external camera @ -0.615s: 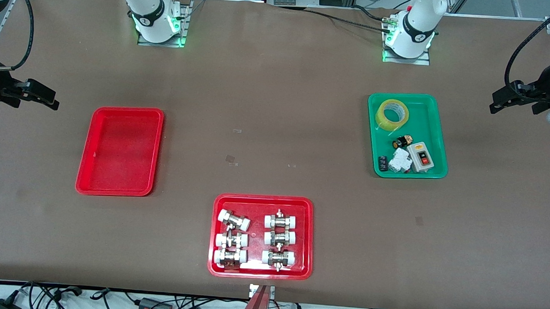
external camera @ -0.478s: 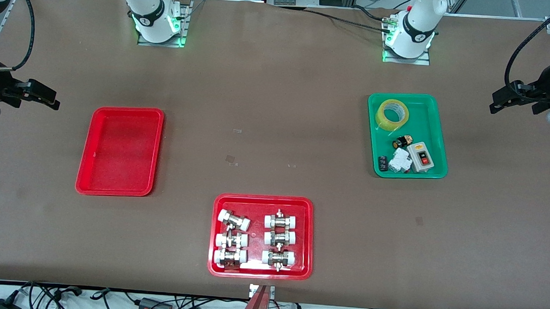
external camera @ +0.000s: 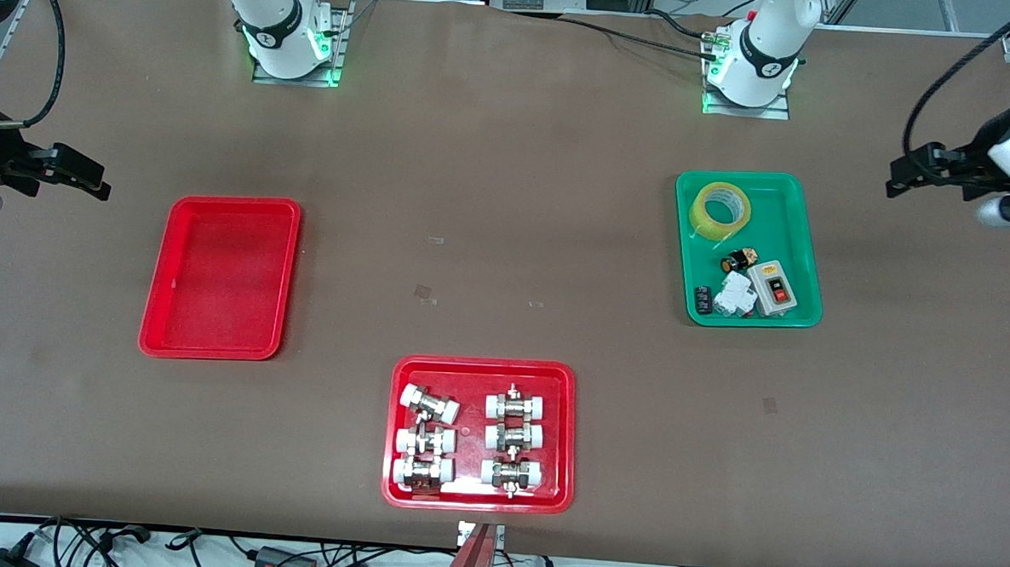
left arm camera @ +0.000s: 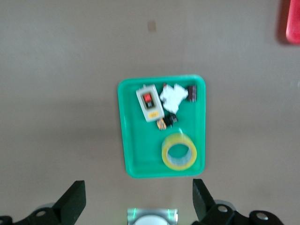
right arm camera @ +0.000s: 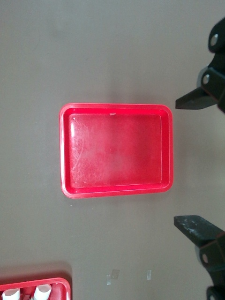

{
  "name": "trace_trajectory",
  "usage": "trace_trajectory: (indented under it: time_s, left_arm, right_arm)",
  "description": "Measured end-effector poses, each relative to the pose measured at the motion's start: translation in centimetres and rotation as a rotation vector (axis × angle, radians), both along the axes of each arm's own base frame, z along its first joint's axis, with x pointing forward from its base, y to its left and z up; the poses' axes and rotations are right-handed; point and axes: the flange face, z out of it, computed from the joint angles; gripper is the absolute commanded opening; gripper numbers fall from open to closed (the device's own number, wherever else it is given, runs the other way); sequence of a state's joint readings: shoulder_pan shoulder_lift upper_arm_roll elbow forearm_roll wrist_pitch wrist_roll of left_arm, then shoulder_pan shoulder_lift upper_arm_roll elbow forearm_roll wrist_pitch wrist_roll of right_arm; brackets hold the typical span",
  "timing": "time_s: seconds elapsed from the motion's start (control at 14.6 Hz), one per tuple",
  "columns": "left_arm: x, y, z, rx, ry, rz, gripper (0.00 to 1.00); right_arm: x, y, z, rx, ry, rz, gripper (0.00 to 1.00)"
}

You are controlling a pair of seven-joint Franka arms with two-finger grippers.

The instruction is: Left arm passes tape to right arm into tray

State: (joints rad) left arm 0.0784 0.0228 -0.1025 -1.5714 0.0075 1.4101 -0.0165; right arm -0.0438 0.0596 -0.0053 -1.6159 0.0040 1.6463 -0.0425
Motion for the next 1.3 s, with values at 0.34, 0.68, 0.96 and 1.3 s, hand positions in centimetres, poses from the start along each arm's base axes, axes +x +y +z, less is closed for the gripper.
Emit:
trace_trajectory:
  time_s: [0.34,0.68,0.96,1.3]
  left_arm:
    - [-1.8,0.1,-11.9,-0.018,0.249,0.006,1.0]
    - [-6.9,0.9,-27.6,-0.03,0.328,0.04,1.0]
    - [-11.4,0.4,-35.1,-0.078,0.307,0.099,1.0]
    - [-13.1,0.1,-40.1,-0.126,0.31,0.179,0.92]
  right_arm:
    - [0.0,0.0,0.0,0.0,-0.003,0.0,1.0]
    - [0.3,0.0,0.1,-0.001,-0.023,0.0,1.0]
    - [0.5,-0.1,-0.1,-0.002,-0.029,-0.001,1.0]
    - [0.5,-0.3,-0.1,-0.002,-0.027,-0.005,1.0]
